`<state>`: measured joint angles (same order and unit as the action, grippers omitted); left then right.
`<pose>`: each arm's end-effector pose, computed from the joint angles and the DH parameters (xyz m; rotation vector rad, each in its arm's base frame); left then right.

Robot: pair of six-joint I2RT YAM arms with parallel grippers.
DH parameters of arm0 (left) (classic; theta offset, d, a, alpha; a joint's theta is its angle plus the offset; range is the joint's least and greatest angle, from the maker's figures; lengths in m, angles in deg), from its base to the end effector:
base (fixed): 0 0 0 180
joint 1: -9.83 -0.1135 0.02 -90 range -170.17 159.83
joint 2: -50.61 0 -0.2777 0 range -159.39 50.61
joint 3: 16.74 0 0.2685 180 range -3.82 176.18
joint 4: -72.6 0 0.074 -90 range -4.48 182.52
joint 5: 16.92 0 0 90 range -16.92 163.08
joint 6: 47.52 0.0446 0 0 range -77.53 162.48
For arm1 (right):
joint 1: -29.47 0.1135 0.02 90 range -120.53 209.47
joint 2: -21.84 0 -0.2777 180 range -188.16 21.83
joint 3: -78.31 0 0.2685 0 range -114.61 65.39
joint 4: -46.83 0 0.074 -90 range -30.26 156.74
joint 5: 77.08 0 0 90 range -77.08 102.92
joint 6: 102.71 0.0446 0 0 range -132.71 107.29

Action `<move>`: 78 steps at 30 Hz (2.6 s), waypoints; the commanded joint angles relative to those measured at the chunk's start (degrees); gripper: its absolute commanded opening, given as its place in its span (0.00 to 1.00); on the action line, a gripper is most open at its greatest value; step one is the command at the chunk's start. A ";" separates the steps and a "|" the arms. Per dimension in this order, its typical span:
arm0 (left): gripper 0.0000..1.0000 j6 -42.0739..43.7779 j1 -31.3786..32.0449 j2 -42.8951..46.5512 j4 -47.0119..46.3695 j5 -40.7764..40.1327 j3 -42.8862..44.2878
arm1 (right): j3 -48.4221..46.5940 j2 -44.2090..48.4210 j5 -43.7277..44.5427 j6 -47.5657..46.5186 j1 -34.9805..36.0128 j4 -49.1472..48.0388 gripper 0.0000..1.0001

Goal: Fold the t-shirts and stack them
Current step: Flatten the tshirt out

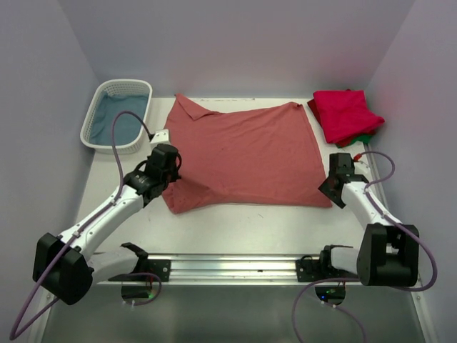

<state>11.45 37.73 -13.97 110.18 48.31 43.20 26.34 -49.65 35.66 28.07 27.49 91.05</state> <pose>0.2325 -0.1020 0.2657 -0.2761 2.2105 -0.0592 0.2351 -0.0254 0.1839 1.0483 2.3473 -0.2881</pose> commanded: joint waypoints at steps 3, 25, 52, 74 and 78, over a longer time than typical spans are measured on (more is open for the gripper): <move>0.00 -1.58 0.31 -0.02 0.39 -2.38 -0.79 | 1.25 2.84 -1.12 2.99 -0.75 1.29 0.54; 0.00 -1.58 0.22 0.59 -0.67 -1.42 -1.41 | 5.82 -1.99 -4.90 5.54 -1.01 -6.43 0.23; 0.00 -1.23 0.22 0.25 0.92 -8.10 3.34 | 0.73 11.46 -11.49 -4.30 -1.01 -2.29 0.00; 0.00 12.12 0.22 -18.73 -11.56 -7.13 24.33 | -14.73 -9.73 -12.20 -3.24 -1.01 -13.29 0.00; 0.00 16.43 0.22 -22.16 -18.41 -7.83 25.40 | -16.76 -12.01 -10.88 -3.07 -1.01 -14.43 0.00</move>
<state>23.08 37.73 -34.80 99.52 42.54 65.96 12.68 -60.29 22.68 24.79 26.77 79.78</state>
